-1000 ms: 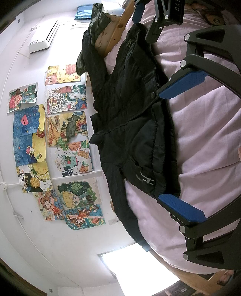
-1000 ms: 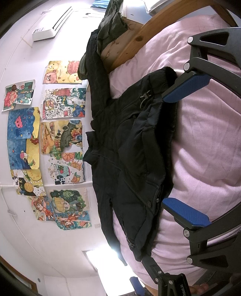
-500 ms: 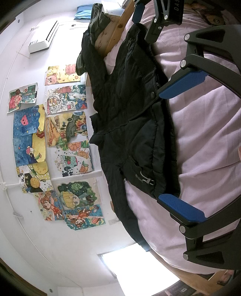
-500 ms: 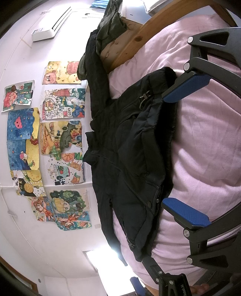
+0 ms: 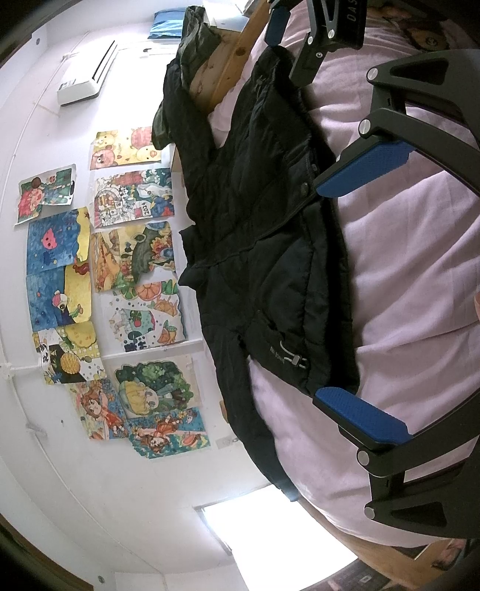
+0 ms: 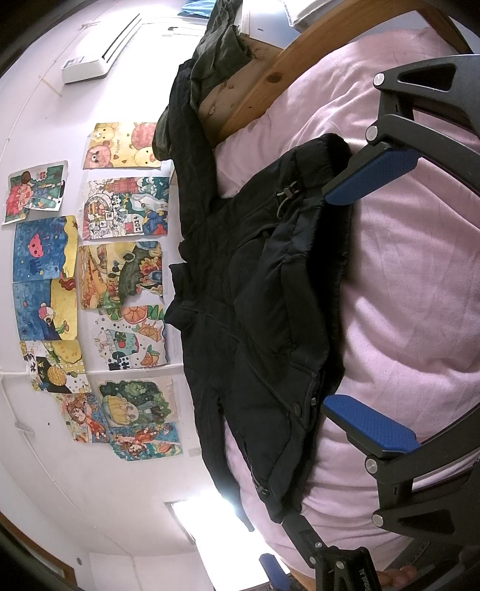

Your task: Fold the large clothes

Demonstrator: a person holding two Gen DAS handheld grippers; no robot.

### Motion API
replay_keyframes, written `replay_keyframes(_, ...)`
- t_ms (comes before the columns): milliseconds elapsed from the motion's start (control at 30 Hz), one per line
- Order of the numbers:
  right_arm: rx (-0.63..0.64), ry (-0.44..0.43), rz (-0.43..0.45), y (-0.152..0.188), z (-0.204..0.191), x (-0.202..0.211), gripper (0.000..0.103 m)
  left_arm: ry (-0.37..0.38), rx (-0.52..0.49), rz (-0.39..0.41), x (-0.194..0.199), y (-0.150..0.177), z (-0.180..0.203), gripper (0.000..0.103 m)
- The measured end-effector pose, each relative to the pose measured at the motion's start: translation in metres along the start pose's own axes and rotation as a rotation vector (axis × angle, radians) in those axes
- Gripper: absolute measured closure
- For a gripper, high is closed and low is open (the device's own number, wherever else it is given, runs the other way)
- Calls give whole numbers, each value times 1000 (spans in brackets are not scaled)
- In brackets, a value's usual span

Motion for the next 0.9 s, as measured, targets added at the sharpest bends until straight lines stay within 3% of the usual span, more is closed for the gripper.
replay_keyframes(700,-1,-1,-3,0,0,-1,0,2,1,-3,0,0,0,2)
replay_keyframes(900,11,32,-38,3,-3,-8,0,30,39,-83,-11,4,-15,2)
Point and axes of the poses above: each gripper's, at about its wrist camera, not at the fingertips, and x roughly against the way its jaws point, z to its right, y to its underside, the point moved 4 cm from there along -x, roughly the way its jaws point, and after that the axes turned 10 degrees about x, right-handed, at the moved point
